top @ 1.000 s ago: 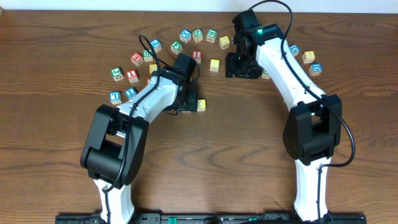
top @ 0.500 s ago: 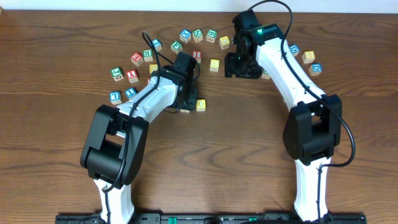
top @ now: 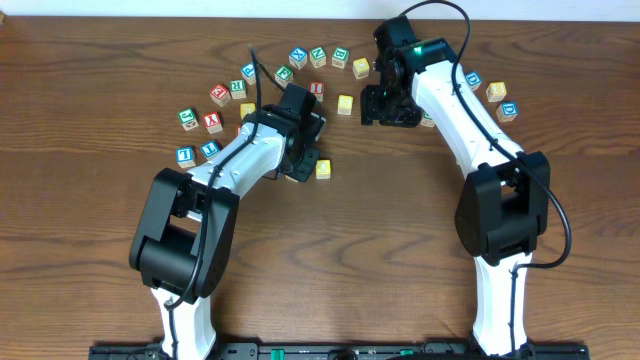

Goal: Spell out CORL

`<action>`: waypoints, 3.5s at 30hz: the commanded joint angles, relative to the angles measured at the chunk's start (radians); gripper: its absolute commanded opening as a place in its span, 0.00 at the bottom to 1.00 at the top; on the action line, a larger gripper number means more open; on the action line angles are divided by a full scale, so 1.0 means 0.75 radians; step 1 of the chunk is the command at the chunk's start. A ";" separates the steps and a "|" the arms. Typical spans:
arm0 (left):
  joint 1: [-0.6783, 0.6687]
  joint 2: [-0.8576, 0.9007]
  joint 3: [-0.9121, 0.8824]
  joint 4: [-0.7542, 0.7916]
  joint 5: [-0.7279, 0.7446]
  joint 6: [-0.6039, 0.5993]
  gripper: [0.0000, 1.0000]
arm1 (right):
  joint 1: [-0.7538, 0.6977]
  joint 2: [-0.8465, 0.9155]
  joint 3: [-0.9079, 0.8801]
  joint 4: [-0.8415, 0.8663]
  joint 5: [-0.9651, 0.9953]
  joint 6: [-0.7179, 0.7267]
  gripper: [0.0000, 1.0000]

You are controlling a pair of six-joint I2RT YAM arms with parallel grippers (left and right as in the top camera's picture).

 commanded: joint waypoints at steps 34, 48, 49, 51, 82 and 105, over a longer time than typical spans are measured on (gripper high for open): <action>0.001 -0.008 -0.005 -0.007 0.032 0.839 0.43 | -0.006 -0.023 0.016 -0.010 0.087 -0.016 0.66; 0.003 -0.043 0.019 0.038 0.060 0.813 0.99 | -0.014 -0.023 0.016 -0.005 0.107 -0.016 0.67; 0.003 -0.055 0.027 0.038 0.060 0.790 0.99 | -0.015 -0.023 0.016 -0.005 0.107 -0.016 0.68; 0.010 -0.096 0.041 0.039 0.059 0.751 0.99 | -0.016 -0.023 0.016 -0.005 0.107 -0.016 0.67; 0.187 -0.252 -0.083 -0.228 -0.161 -1.019 0.07 | 0.014 -0.022 0.016 0.027 0.103 -0.005 0.70; 0.159 -0.039 -0.109 0.014 0.029 -0.974 0.08 | 0.024 -0.022 -0.015 0.034 0.116 -0.005 0.72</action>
